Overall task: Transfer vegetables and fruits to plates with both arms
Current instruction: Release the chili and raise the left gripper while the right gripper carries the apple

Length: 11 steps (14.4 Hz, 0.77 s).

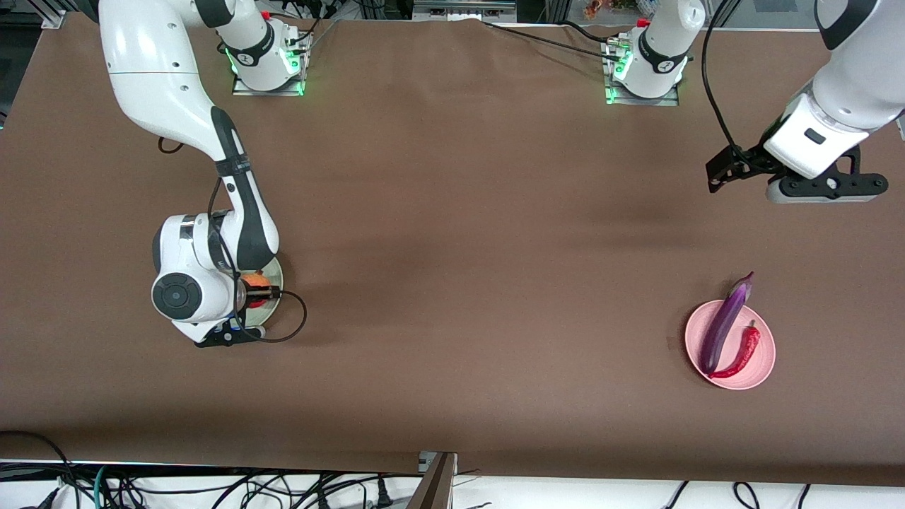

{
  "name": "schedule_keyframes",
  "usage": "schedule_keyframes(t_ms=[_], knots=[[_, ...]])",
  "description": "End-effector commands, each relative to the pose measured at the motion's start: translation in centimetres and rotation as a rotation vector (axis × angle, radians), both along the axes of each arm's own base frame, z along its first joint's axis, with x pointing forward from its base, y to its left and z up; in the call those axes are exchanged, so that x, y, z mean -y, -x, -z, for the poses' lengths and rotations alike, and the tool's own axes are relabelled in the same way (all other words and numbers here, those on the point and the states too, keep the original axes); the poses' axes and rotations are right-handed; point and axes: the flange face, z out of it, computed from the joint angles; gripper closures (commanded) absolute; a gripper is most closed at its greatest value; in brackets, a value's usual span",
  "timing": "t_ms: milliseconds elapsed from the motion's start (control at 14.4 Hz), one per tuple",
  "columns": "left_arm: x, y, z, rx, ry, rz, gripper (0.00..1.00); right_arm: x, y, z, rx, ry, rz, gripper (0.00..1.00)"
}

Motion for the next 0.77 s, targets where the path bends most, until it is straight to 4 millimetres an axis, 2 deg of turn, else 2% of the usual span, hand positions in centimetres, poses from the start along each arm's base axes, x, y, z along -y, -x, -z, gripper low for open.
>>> schedule_keyframes(t_ms=[0, 139, 348, 627, 697], knots=[[0.1, 0.3, -0.6, -0.004, -0.003, 0.028, 0.0, -0.2, -0.4, -1.9, 0.024, -0.014, -0.01, 0.0], [0.2, -0.3, -0.5, -0.004, -0.001, 0.028, 0.0, -0.3, -0.9, -5.8, 0.064, -0.027, -0.011, 0.0], [0.3, -1.0, -1.1, 0.006, 0.002, 0.025, 0.0, 0.3, -0.5, -11.8, 0.084, -0.039, -0.001, 0.0], [0.5, -0.8, -1.2, -0.012, 0.001, 0.029, 0.0, 0.7, 1.3, -22.0, 0.134, -0.078, 0.004, 0.0], [1.1, -0.7, -1.2, -0.014, -0.001, 0.041, 0.0, 0.7, 1.8, -24.7, 0.162, -0.089, 0.004, 0.0]])
